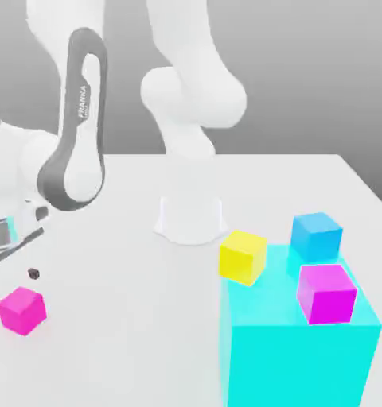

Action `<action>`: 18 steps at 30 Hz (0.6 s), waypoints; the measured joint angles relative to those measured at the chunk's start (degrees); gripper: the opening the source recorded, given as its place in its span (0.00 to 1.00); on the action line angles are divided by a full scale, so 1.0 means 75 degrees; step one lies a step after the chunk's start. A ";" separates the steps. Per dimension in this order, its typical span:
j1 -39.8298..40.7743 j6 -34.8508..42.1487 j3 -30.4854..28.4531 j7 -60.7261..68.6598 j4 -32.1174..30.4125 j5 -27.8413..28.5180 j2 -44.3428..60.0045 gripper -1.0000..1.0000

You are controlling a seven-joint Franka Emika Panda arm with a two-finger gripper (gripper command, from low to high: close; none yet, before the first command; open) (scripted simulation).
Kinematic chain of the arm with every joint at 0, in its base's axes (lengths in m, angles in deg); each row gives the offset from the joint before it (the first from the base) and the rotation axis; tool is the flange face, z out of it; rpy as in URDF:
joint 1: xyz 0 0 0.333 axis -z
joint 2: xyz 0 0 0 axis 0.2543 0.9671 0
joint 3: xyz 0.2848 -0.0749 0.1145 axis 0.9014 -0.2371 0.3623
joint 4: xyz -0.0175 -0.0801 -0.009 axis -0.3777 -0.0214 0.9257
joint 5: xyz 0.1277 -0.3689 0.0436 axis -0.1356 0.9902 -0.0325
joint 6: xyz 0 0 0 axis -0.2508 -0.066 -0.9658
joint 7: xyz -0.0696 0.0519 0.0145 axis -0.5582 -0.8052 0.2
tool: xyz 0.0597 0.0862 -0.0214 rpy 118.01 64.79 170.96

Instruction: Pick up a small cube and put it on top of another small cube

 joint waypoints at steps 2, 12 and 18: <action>0.0016 -0.0139 0.0018 0.0008 0.0029 -0.0011 0.0172 0.00; -0.0023 0.0626 -0.0051 -0.0090 -0.0143 0.0111 -0.0786 0.00; -0.1130 0.2261 0.0532 -0.1529 0.0102 0.0482 -0.2241 0.00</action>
